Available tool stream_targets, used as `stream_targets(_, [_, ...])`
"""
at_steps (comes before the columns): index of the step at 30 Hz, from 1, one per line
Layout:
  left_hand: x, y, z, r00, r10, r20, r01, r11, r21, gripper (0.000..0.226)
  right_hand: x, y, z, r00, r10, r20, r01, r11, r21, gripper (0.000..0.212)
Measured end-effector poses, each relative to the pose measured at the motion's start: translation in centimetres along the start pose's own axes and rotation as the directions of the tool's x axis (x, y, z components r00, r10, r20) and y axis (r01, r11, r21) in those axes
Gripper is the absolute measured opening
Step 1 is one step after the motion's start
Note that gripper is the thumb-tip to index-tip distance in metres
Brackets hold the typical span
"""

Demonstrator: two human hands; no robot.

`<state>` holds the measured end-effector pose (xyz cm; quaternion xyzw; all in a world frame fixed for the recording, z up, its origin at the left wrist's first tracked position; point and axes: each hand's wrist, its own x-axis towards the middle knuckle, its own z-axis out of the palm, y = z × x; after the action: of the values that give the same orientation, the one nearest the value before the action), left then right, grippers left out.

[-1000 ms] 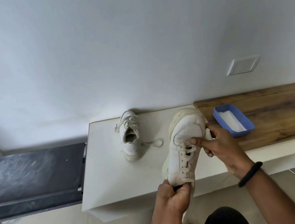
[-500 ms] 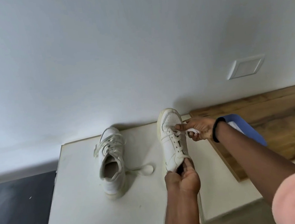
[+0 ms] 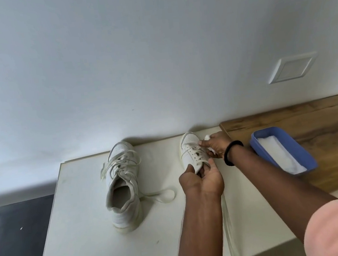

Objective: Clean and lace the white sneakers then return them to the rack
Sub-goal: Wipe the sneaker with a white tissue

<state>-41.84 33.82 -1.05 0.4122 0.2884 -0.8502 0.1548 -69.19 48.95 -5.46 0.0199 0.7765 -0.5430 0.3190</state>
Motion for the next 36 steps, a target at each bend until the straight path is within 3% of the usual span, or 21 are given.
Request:
stream_targets(1, [1.8, -4.0, 1.8, 0.99, -0.086, -0.11, 0.08, 0.995, -0.062, 0.038, -0.1, 0.1, 0.2, 0.998, -0.043, -0.037, 0.042, 0.999, -0.019, 0.018])
stream_targets(2, [3.0, -13.3, 1.7, 0.998, -0.066, 0.008, 0.067, 0.997, -0.042, 0.038, -0.2, 0.3, 0.4, 0.994, -0.086, -0.07, 0.084, 0.996, -0.039, 0.014])
stream_targets(4, [5.1, -15.7, 1.2, 0.999, 0.003, 0.036, -0.005, 0.999, 0.045, 0.039, -0.6, 0.5, 0.8, 0.976, -0.176, -0.127, 0.165, 0.982, -0.087, 0.009])
stream_targets(7, [4.6, -15.0, 1.7, 0.995, -0.049, 0.09, 0.021, 0.958, 0.286, 0.041, -0.7, 0.8, 1.0, 0.947, -0.265, -0.18, 0.239, 0.959, -0.153, 0.024])
stream_targets(9, [4.5, -15.5, 1.6, 0.996, -0.041, 0.077, 0.02, 0.968, 0.25, 0.04, -0.2, 1.4, 0.8, 0.947, -0.285, -0.149, 0.261, 0.952, -0.162, 0.036])
stream_targets(12, [2.2, -14.9, 1.1, 0.99, -0.049, 0.133, 0.015, 0.969, 0.246, 0.036, -1.4, 1.4, 0.7, 0.937, -0.313, -0.152, 0.285, 0.941, -0.179, 0.033])
stream_targets(14, [-1.5, -14.0, 0.4, 0.987, -0.05, 0.155, -0.014, 0.923, 0.384, 0.029, -3.4, 1.1, 0.8, 0.911, -0.372, -0.179, 0.316, 0.907, -0.277, 0.034])
stream_targets(15, [-3.3, -13.3, -0.1, 0.981, 0.002, 0.194, -0.097, 0.871, 0.481, 0.023, -4.6, 1.2, 0.8, 0.896, -0.402, -0.188, 0.334, 0.89, -0.311, 0.035])
stream_targets(16, [-5.0, -12.5, -0.3, 0.952, 0.091, 0.291, -0.254, 0.764, 0.593, 0.018, -6.1, 1.2, 1.0, 0.884, -0.422, -0.202, 0.347, 0.882, -0.319, 0.039])
stream_targets(17, [-6.2, -11.1, -0.6, 0.879, 0.193, 0.435, -0.465, 0.548, 0.696, 0.016, -7.8, 1.3, 1.3, 0.876, -0.433, -0.212, 0.362, 0.881, -0.304, 0.041])
stream_targets(18, [-6.9, -9.2, -0.8, 0.758, 0.26, 0.598, -0.647, 0.19, 0.738, 0.017, -9.8, 1.4, 1.5, 0.872, -0.443, -0.207, 0.378, 0.88, -0.288, 0.037])
stream_targets(19, [-7.2, -6.9, -0.9, 0.599, 0.266, 0.755, -0.706, -0.269, 0.655, 0.017, -11.7, 1.7, 1.9, 0.871, -0.45, -0.195, 0.39, 0.877, -0.281, 0.029])
stream_targets(20, [-7.0, -4.3, -0.9, 0.443, 0.203, 0.873, -0.591, -0.666, 0.455, 0.016, -13.5, 2.0, 2.3, 0.874, -0.448, -0.186, 0.392, 0.878, -0.275, 0.021])
stream_targets(21, [-6.9, -1.8, -1.0, 0.362, 0.112, 0.925, -0.372, -0.893, 0.253, 0.014, -15.1, 2.5, 2.7, 0.878, -0.445, -0.179, 0.392, 0.88, -0.268, 0.016])
stream_targets(22, [-7.0, 0.3, -0.9, 0.372, 0.05, 0.927, -0.174, -0.977, 0.122, 0.014, -16.6, 3.1, 3.1, 0.88, -0.443, -0.17, 0.389, 0.879, -0.275, 0.014])
stream_targets(24, [-7.3, 2.9, -0.9, 0.491, 0.029, 0.871, 0.063, -0.998, -0.002, 0.019, -19.1, 4.1, 3.9, 0.862, -0.482, -0.156, 0.409, 0.844, -0.347, 0.013])
stream_targets(27, [-6.9, 4.1, -1.4, 0.596, 0.039, 0.802, 0.214, -0.97, -0.112, 0.04, -20.4, 4.8, 4.7, 0.816, -0.551, -0.175, 0.456, 0.799, -0.392, 0.014])
stream_targets(31, [-5.7, 3.9, -2.2, 0.601, 0.05, 0.798, 0.298, -0.94, -0.166, 0.047, -21.3, 4.3, 5.1, 0.844, -0.507, -0.177, 0.432, 0.837, -0.337, 0.02])
stream_targets(36, [-4.5, 2.7, -3.0, 0.612, 0.189, 0.768, 0.396, -0.914, -0.09, 0.047, -22.8, 5.0, 6.1, 0.924, -0.372, -0.082, 0.358, 0.921, -0.153, 0.008])
